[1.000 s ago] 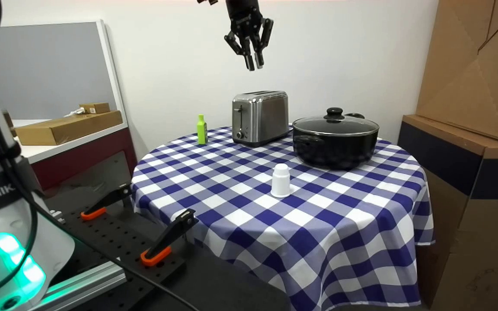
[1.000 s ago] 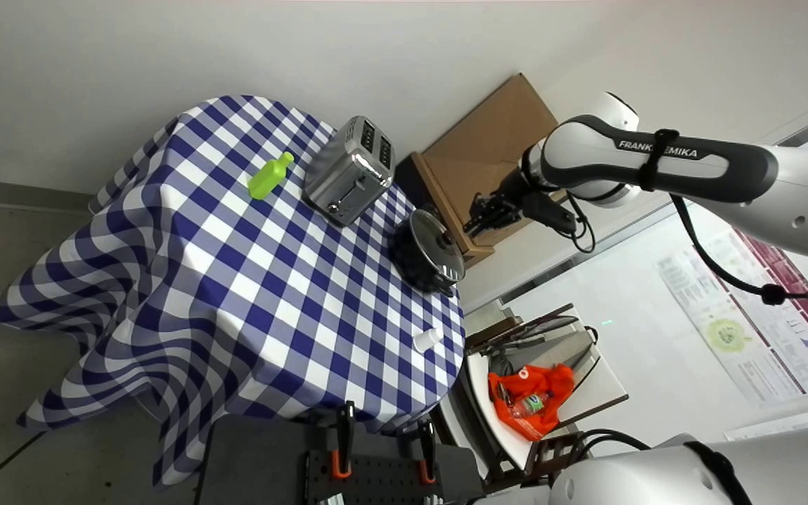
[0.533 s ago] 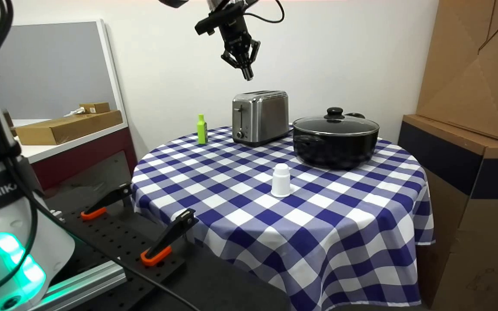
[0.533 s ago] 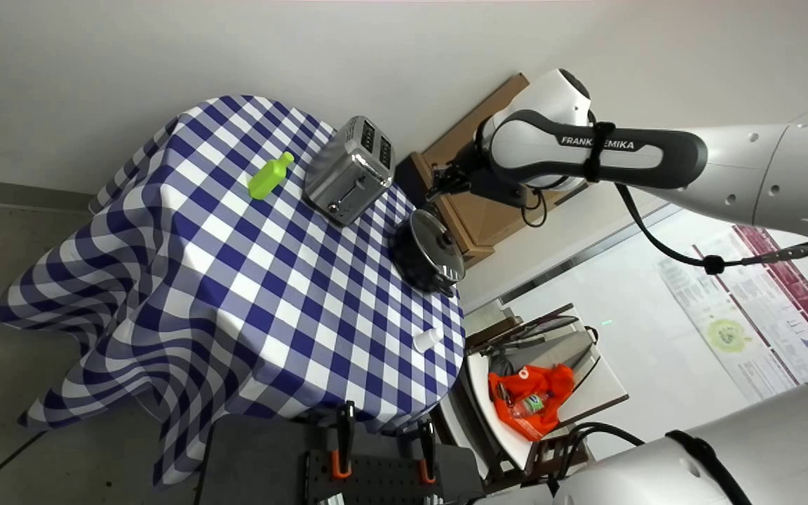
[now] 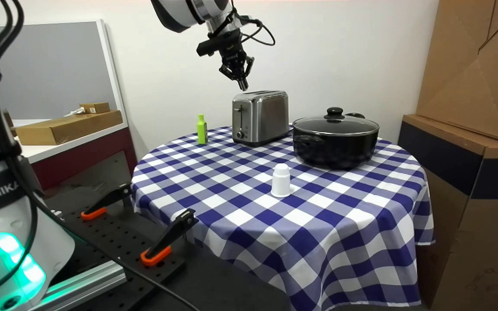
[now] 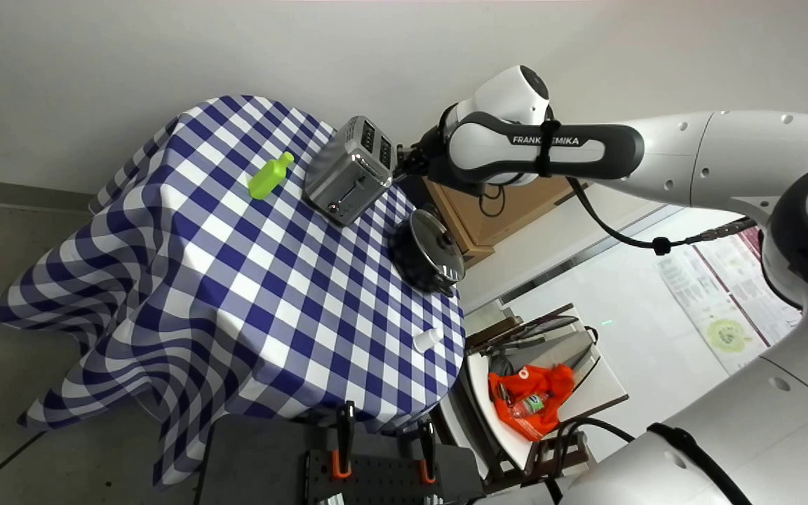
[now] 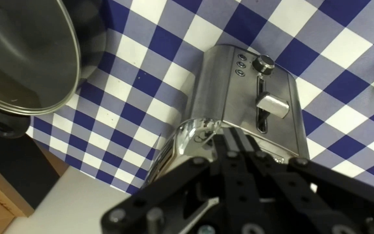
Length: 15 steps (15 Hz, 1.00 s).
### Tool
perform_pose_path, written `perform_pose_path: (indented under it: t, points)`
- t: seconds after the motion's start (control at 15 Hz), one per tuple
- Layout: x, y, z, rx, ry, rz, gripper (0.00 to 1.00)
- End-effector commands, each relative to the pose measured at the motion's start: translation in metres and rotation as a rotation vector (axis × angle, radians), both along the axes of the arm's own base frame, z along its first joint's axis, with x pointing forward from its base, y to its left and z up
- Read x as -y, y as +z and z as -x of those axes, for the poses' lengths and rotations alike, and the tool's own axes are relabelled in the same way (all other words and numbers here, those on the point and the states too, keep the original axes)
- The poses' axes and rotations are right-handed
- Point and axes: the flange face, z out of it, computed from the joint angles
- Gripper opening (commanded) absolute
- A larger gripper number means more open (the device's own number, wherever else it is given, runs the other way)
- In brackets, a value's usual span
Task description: Push down the toaster lever on the toaster
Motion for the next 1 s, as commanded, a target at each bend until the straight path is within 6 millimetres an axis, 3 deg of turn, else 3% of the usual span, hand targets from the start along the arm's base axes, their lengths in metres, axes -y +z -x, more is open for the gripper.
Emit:
perform_pose_path:
  t: [0.0, 0.67, 0.93]
  points:
    - [-0.020, -0.011, -0.008, 0.030, 0.030, 0.009, 0.00]
    - [-0.042, -0.050, -0.014, 0.016, 0.067, 0.060, 0.00]
    - [-0.049, -0.077, -0.015, -0.016, 0.085, 0.077, 0.00]
